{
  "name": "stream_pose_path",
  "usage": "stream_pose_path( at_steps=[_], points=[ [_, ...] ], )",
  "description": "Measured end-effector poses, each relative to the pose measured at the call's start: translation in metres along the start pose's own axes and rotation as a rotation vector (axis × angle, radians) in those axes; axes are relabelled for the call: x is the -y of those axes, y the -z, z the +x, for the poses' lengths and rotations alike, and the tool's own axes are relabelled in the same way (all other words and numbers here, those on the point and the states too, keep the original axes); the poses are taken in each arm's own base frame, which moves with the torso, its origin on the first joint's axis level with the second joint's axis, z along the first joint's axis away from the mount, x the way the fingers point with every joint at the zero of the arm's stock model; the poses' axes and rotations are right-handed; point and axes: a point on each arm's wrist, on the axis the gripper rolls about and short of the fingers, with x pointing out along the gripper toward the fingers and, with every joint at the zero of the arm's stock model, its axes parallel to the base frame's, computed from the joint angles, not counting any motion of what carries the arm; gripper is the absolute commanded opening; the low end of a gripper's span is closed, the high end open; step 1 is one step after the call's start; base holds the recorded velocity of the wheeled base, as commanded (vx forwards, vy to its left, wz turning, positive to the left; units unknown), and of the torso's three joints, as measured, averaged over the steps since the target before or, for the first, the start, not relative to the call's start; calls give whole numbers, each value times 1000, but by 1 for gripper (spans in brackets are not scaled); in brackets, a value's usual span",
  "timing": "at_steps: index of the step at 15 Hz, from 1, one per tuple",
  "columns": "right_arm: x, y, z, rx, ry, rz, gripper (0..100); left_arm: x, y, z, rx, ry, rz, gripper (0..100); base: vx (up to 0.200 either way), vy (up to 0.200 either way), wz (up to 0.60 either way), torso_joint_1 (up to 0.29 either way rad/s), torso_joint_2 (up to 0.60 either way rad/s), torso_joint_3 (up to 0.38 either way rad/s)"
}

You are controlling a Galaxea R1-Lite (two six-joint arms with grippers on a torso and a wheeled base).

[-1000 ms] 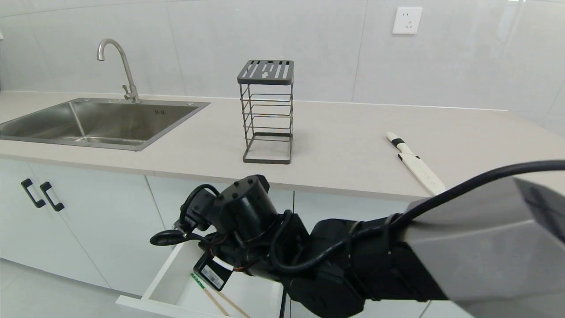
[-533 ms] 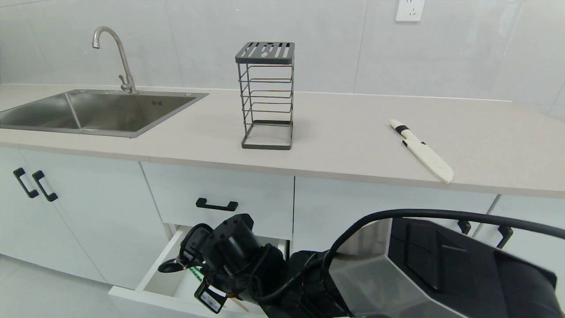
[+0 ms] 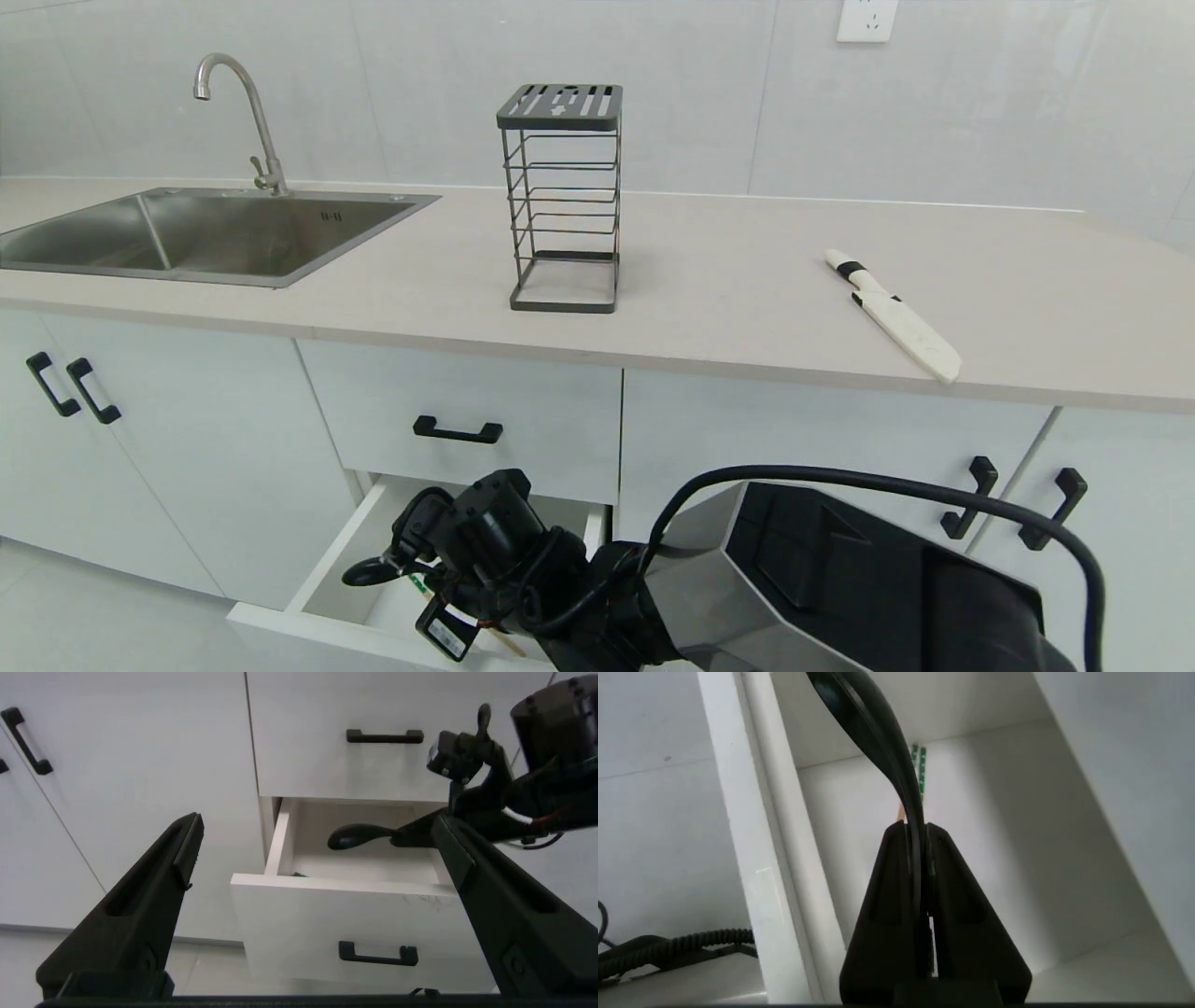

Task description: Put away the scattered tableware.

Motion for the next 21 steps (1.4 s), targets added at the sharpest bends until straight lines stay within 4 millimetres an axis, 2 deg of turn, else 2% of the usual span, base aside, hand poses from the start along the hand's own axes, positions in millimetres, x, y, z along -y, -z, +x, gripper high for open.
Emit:
stream_pose_path(
  at_steps=[5,14,15,21],
  points=[
    [7,18,13,-23,-2,22,0,0,0,0,0,0,0,100,0,0,0,0,0,0],
    [12,31,15,-64,4,48,0,0,0,0,0,0,0,100,0,0,0,0,0,0],
    [12,31,15,-65,5,49,100,0,0,0,0,0,0,100,0,0,0,0,0,0],
    [13,30,15,-62,16,62,100,0,0,0,0,0,0,100,0,0,0,0,0,0]
  ],
)
